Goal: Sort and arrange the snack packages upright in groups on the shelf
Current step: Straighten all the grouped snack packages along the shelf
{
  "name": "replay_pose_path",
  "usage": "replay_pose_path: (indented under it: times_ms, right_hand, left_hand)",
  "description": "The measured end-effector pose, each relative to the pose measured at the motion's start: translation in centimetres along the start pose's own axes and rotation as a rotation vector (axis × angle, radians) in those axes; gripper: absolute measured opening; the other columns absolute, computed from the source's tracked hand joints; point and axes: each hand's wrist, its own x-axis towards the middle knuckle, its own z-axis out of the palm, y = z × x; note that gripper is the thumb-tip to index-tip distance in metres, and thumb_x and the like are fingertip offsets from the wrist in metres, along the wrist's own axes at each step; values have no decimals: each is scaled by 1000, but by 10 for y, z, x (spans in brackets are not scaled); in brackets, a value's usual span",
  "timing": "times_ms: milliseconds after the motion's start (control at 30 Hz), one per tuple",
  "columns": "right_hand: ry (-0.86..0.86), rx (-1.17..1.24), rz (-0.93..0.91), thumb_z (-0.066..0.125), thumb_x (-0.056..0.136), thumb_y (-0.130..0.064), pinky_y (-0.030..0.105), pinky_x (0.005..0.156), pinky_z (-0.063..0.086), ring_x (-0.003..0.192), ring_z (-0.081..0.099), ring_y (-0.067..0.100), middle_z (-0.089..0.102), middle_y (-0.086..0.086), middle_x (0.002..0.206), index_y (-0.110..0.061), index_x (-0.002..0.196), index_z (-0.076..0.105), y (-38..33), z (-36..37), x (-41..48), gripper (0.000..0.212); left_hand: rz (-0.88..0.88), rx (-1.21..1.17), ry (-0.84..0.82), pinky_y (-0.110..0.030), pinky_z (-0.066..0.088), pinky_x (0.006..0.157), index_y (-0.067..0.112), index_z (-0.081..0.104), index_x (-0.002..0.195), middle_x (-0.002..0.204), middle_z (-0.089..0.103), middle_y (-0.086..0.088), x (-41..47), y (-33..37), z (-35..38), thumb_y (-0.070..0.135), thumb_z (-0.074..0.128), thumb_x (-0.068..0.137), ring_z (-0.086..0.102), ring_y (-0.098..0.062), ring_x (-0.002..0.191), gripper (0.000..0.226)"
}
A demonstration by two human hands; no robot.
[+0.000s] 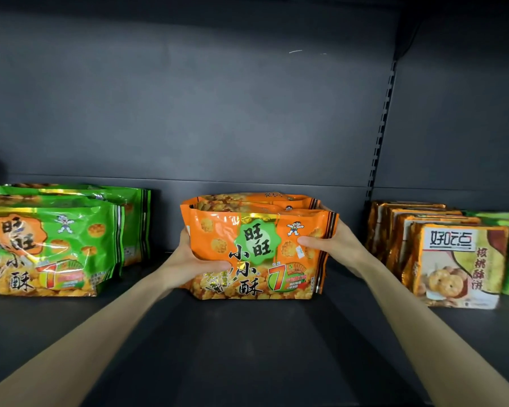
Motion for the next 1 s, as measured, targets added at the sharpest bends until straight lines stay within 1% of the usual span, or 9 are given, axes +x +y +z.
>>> replay_pose_path:
  times_ms: [200, 367, 433, 500, 567, 633, 733, 867, 1000]
  right_hand:
    - [-24, 5, 32, 82, 57, -32, 36, 89, 55, 102, 67, 13, 68, -3, 116, -20, 127, 53, 5, -11, -2, 78]
    - [-56, 26, 24, 84, 56, -34, 39, 90, 54, 103, 67, 14, 68, -3, 116, -22, 126, 55, 10, -14, -1, 77]
    - [-80, 13, 5, 83, 62, -26, 32, 86, 56, 101, 67, 12, 68, -4, 115, -21, 125, 56, 7, -13, -2, 69]
    - [-112, -1, -9, 81, 69, -16, 23, 78, 57, 99, 68, 9, 69, -5, 113, -21, 125, 56, 5, -12, -3, 61]
    - [-116, 0, -11, 80, 71, -11, 17, 69, 55, 95, 69, 5, 69, -6, 111, -20, 124, 56, 5, -11, -4, 58]
    - [-102, 12, -8, 80, 71, -9, 14, 65, 53, 90, 69, 2, 69, -8, 108, -20, 122, 57, 5, -12, -4, 57]
    - [-88, 6, -4, 81, 70, -11, 13, 64, 53, 89, 69, 1, 69, -9, 107, -21, 121, 57, 6, -14, -4, 57]
    - [-92, -7, -3, 80, 71, -12, 15, 67, 55, 92, 68, 5, 68, -9, 108, -24, 119, 56, 7, -14, -4, 55]
    - [-76, -14, 3, 80, 71, -12, 14, 65, 54, 90, 67, 3, 67, -9, 106, -24, 118, 55, 7, -17, -4, 55]
  left_hand:
    - [1, -5, 19, -13, 47, 67, 27, 15, 140, 114, 51, 16, -1, 2, 13, 55, 89, 18, 56, 2, 97, 145]
    - [-17, 23, 39, -16, 45, 76, 28, 12, 141, 112, 50, 18, 0, 2, 15, 44, 91, 36, 53, 3, 96, 133]
    - [-14, 27, 79, -20, 44, 81, 25, 11, 142, 111, 49, 17, 2, 0, 17, 27, 88, 55, 53, 3, 96, 116]
    - [-21, 26, 97, -18, 45, 78, 23, 13, 141, 113, 50, 13, 2, 0, 18, 18, 86, 62, 54, -1, 100, 108]
    - [-24, 21, 79, -17, 45, 75, 24, 16, 140, 117, 52, 10, 1, -1, 18, 29, 91, 53, 55, -6, 106, 114]
    - [-27, 26, 57, -19, 46, 80, 29, 18, 138, 118, 53, 11, 0, 1, 18, 50, 91, 31, 55, -4, 105, 131]
    - [-29, 21, 48, -27, 46, 88, 30, 19, 137, 117, 55, 12, 0, 2, 20, 59, 88, 20, 56, -3, 104, 139]
    - [-15, 11, 48, -25, 47, 87, 33, 22, 135, 117, 55, 12, -1, 1, 22, 57, 89, 23, 56, -4, 105, 133]
    - [-10, -2, 26, -18, 48, 78, 34, 25, 130, 118, 56, 9, 3, 4, 27, 36, 92, 46, 57, -4, 102, 107]
